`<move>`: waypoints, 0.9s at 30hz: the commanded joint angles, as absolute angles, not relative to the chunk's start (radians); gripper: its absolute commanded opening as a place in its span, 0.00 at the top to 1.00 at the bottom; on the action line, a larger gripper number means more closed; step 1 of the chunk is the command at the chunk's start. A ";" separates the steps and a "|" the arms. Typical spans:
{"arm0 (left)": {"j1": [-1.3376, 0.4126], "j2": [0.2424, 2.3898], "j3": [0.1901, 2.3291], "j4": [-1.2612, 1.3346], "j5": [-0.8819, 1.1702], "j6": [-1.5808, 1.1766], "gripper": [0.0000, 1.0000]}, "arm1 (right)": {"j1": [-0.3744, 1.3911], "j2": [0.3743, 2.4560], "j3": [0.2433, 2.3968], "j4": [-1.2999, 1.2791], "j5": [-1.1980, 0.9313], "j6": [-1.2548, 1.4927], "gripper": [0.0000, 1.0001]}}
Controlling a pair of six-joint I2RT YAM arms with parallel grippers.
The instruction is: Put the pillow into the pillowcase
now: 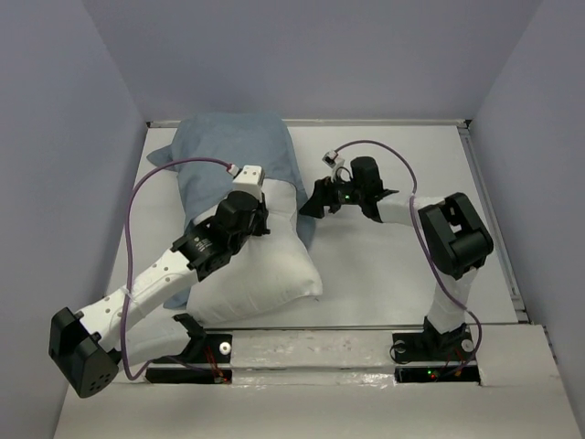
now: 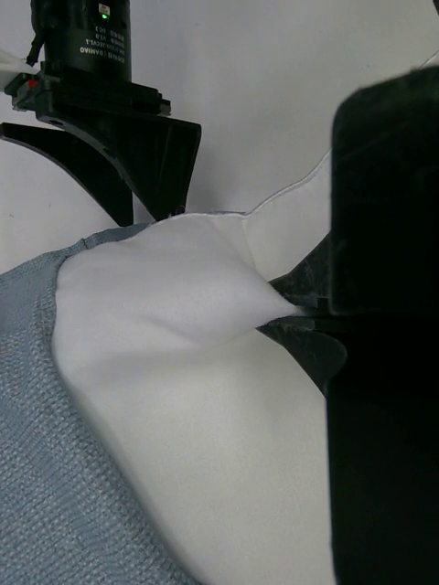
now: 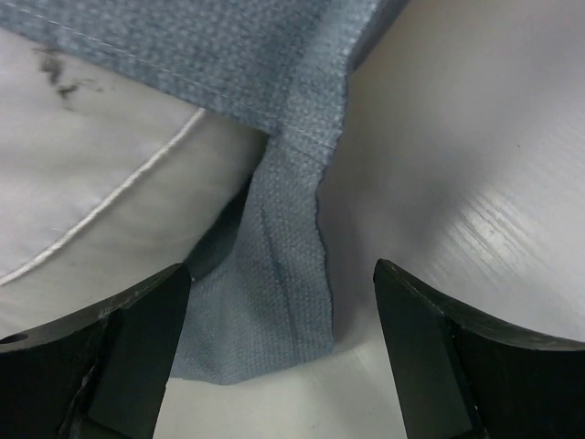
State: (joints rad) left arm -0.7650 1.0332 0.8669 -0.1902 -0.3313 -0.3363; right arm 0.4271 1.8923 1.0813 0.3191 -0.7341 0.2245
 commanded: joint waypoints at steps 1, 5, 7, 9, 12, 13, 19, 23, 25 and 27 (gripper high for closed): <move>-0.756 1.022 0.920 -0.095 -0.302 -0.341 1.00 | 0.443 1.943 1.103 0.439 -0.767 0.276 0.14; -0.755 1.048 0.916 -0.055 -0.261 -0.341 1.00 | 0.494 1.948 1.091 0.485 -0.805 0.319 0.40; -0.756 1.089 0.914 -0.010 -0.210 -0.350 1.00 | 0.520 1.896 1.056 0.509 -0.795 0.344 0.85; -0.764 1.139 0.902 0.063 -0.190 -0.357 1.00 | 0.574 1.821 0.972 0.543 -0.700 0.365 1.00; -0.816 1.225 0.873 0.165 -0.276 -0.330 1.00 | 0.638 1.660 0.921 0.430 -0.539 0.348 1.00; -0.824 1.248 0.853 0.223 -0.308 -0.322 1.00 | 0.647 1.591 0.907 0.390 -0.505 0.347 1.00; -0.787 1.431 0.834 0.356 -0.488 -0.293 1.00 | 0.657 1.348 0.844 0.164 -0.385 0.325 1.00; -0.703 1.489 0.853 0.419 -0.518 -0.334 1.00 | 0.666 1.207 0.839 0.019 -0.390 0.325 1.00; -0.695 1.537 0.886 0.422 -0.541 -0.341 1.00 | 0.696 1.175 0.831 0.002 -0.396 0.336 1.00; -0.695 1.574 0.929 0.422 -0.594 -0.360 1.00 | 0.770 1.155 0.842 -0.064 -0.358 0.341 1.00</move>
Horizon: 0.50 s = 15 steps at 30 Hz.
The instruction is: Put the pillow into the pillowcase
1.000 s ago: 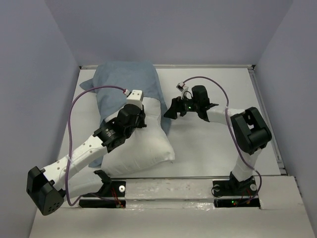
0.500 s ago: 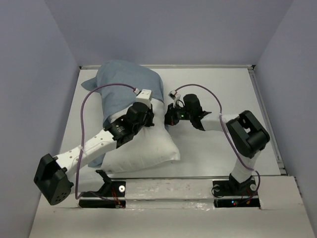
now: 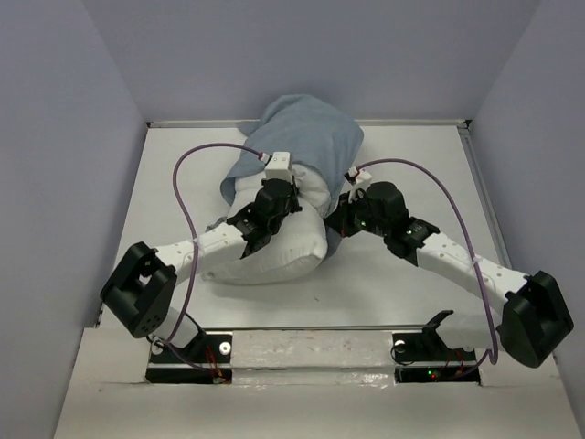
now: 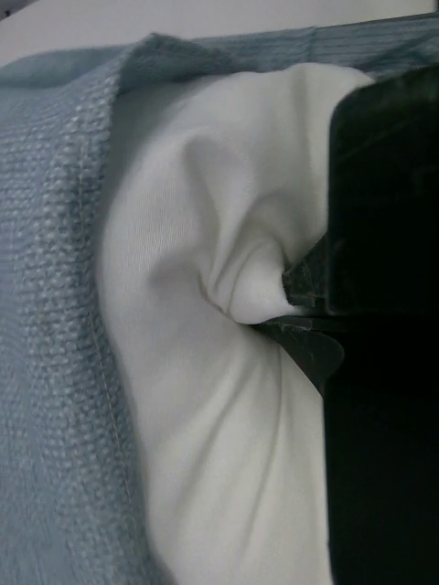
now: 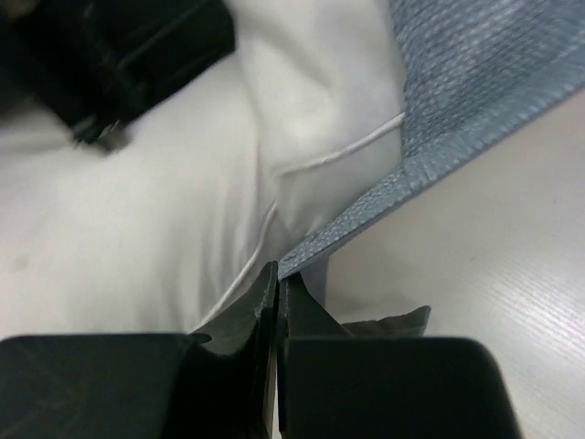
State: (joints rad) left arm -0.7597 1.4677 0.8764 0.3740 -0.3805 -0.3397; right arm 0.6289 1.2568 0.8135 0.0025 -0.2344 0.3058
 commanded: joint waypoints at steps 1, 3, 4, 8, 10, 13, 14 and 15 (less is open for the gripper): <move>-0.693 1.581 0.945 0.434 -0.609 -0.392 1.00 | 0.799 1.160 0.851 -0.080 -0.338 0.344 1.00; -0.693 1.597 0.948 0.455 -0.620 -0.437 1.00 | 0.883 1.180 0.888 -0.101 -0.324 0.345 1.00; -0.695 1.600 0.940 0.484 -0.627 -0.463 1.00 | 0.908 1.216 0.900 -0.095 -0.328 0.345 1.00; -0.731 1.591 0.878 0.593 -0.629 -0.587 1.00 | 0.908 1.288 0.940 -0.055 -0.169 0.325 1.00; -0.776 1.565 0.851 0.632 -0.644 -0.592 1.00 | 0.844 1.299 0.956 -0.042 -0.158 0.333 1.00; -0.876 1.494 0.783 0.666 -0.751 -0.581 1.00 | 0.669 1.324 0.960 0.070 -0.331 0.360 1.00; -0.908 1.465 0.760 0.670 -0.767 -0.583 1.00 | 0.658 1.342 0.980 0.101 -0.365 0.353 1.00; -0.917 1.436 0.738 0.675 -0.779 -0.587 1.00 | 0.658 1.365 1.009 0.103 -0.385 0.342 1.00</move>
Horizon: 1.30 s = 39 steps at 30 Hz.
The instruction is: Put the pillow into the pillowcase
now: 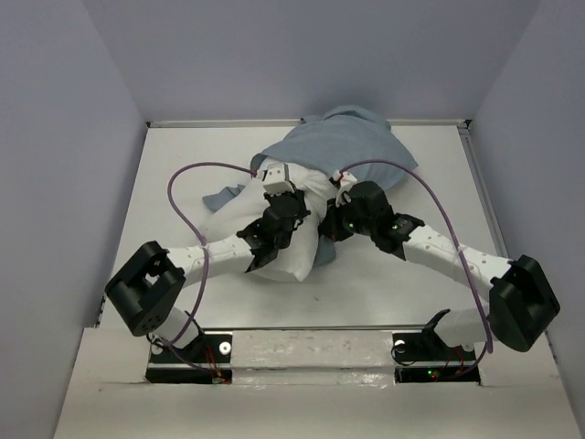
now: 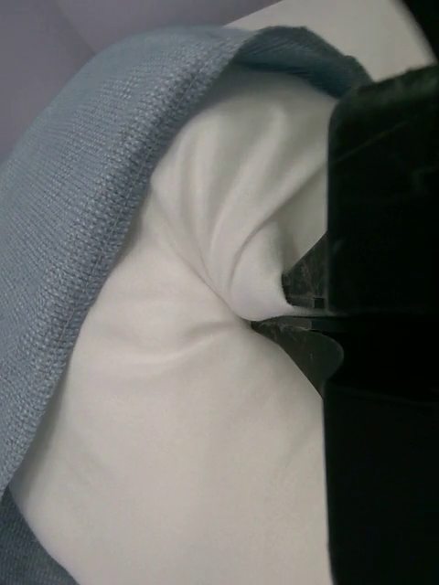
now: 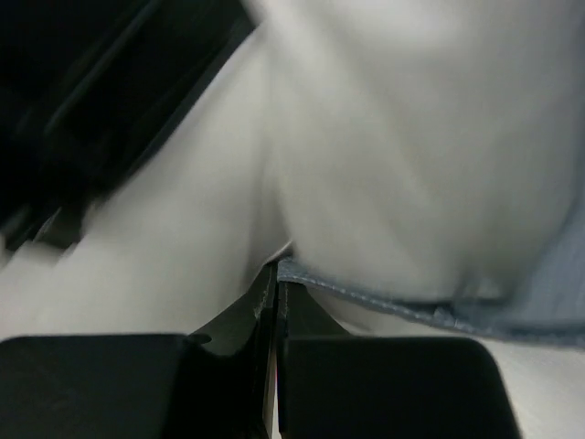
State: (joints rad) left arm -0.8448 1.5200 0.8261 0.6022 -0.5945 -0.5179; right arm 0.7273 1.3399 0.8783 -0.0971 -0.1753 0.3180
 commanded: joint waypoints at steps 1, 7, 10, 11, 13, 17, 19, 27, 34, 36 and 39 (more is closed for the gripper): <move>-0.926 1.369 0.688 0.676 -0.813 -0.594 1.00 | 0.658 1.423 1.046 0.103 -0.437 0.339 1.00; -0.968 0.889 0.546 0.513 -0.981 -0.535 1.00 | 0.747 1.736 1.513 0.094 -0.655 0.388 1.00; -0.986 0.712 0.535 0.425 -1.011 -0.503 1.00 | 0.887 1.824 1.737 -0.075 -0.594 0.306 1.00; -0.986 0.695 0.528 0.423 -1.008 -0.499 1.00 | 0.911 1.809 1.727 -0.083 -0.575 0.295 1.00; -0.988 0.727 0.517 0.461 -0.988 -0.503 1.00 | 0.936 1.746 1.574 -0.052 -0.513 0.294 1.00; -0.986 1.013 0.566 0.596 -0.892 -0.459 1.00 | 0.936 1.432 1.212 -0.041 -0.334 0.293 1.00; -0.980 1.132 0.650 0.656 -0.887 -0.379 1.00 | 0.936 1.318 1.070 -0.058 -0.202 0.320 1.00; -0.795 1.417 0.764 0.701 -0.816 -0.379 1.00 | 0.775 1.025 0.690 -0.110 -0.012 0.387 1.00; -0.856 1.506 0.778 0.802 -0.798 -0.471 1.00 | 0.594 1.317 0.975 -0.057 -0.248 0.282 1.00; -0.877 1.508 0.775 0.816 -0.790 -0.497 1.00 | 0.594 1.382 1.032 -0.037 -0.306 0.253 1.00; -0.879 1.526 0.782 0.831 -0.817 -0.509 1.00 | 0.594 1.393 1.101 -0.037 -0.469 0.250 1.00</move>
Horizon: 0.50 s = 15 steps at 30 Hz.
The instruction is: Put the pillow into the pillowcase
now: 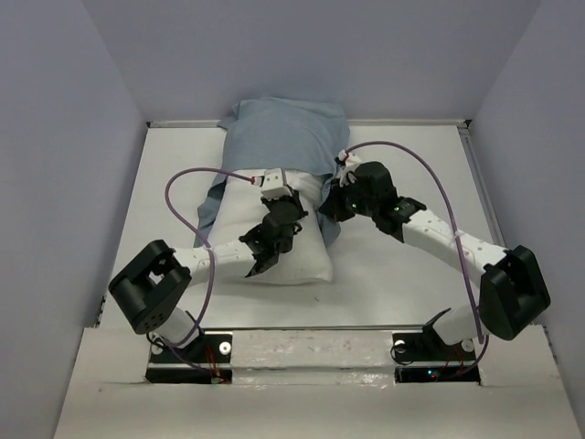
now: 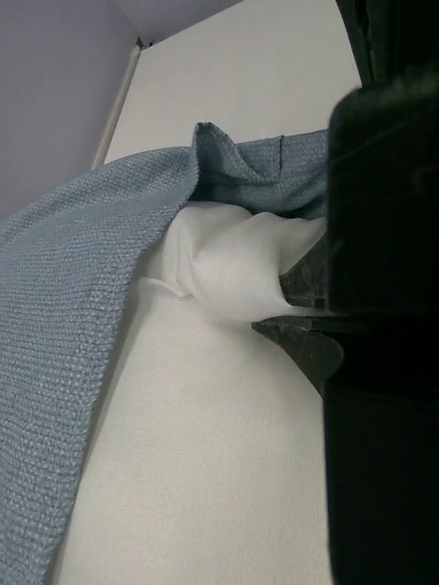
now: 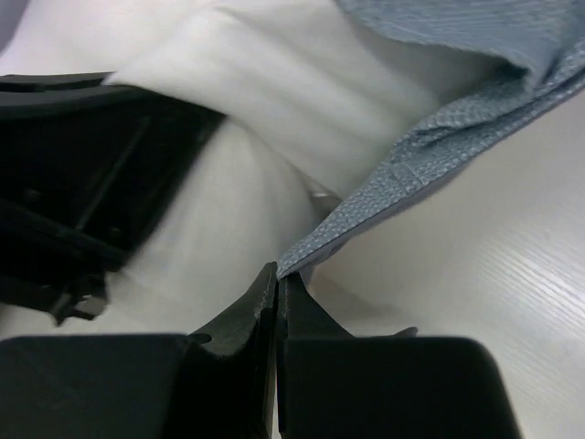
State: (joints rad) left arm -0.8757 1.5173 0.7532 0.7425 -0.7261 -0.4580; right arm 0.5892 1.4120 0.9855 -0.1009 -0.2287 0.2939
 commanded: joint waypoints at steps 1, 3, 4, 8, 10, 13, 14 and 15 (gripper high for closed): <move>-0.876 1.537 0.784 0.841 -0.821 -0.503 1.00 | 0.594 1.382 1.101 -0.037 -0.545 0.252 1.00; -0.848 1.563 0.799 0.839 -0.790 -0.511 1.00 | 0.615 1.349 1.066 -0.047 -0.560 0.242 1.00; -0.839 1.583 0.802 0.851 -0.761 -0.520 1.00 | 0.615 1.306 1.048 -0.057 -0.498 0.244 1.00; -0.834 1.565 0.796 0.897 -0.582 -0.522 0.69 | 0.615 1.179 0.970 -0.165 -0.228 0.264 0.91; -0.836 1.514 0.807 0.887 -0.443 -0.488 0.40 | 0.615 1.122 0.948 -0.245 -0.067 0.291 0.53; -0.847 1.436 0.902 0.757 -0.345 -0.425 0.12 | 0.615 1.033 0.960 -0.331 -0.009 0.295 0.22; -0.856 1.419 0.963 0.656 -0.286 -0.395 0.09 | 0.615 1.011 0.980 -0.353 -0.023 0.295 0.17; -0.861 1.401 0.988 0.609 -0.260 -0.394 0.08 | 0.615 1.011 0.994 -0.353 -0.046 0.295 0.17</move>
State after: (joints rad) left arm -0.8501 1.5150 0.8318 0.7559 -0.4534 -0.4683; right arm 0.6048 1.0691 0.9375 -0.2867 -0.1139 0.2832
